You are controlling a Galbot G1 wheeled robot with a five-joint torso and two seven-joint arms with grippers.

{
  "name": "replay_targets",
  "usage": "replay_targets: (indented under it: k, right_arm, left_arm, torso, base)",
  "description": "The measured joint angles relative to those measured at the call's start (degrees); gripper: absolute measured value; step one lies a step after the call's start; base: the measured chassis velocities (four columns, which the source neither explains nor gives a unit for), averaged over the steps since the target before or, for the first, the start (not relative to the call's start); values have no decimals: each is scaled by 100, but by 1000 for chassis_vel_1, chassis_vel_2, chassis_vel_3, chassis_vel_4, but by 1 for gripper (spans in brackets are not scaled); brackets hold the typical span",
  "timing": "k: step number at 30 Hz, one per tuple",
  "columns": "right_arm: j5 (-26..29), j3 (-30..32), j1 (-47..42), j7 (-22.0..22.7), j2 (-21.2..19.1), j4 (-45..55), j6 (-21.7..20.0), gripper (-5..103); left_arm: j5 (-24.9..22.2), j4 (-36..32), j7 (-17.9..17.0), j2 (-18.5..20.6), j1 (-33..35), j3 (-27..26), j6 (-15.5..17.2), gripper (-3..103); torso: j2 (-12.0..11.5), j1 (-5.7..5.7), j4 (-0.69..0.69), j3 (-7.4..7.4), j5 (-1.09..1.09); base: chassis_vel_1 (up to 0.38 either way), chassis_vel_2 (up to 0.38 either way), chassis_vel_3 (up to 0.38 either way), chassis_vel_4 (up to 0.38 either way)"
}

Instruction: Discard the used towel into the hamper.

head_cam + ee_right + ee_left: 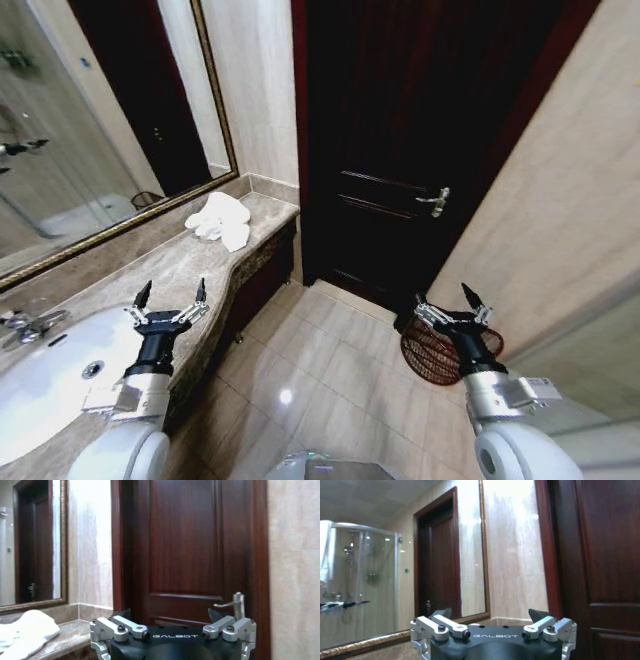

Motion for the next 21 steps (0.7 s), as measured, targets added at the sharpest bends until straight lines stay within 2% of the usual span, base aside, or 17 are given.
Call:
replay_targets:
  k: [21]
  right_arm:
    - [-38,-62,128,29,-69,0,-160,100]
  left_arm:
    - [-19,-31,3,-4,20,-42,-47,100]
  torso:
    - [0,1,1,1,1]
  base:
    - [-64,175,174,-53]
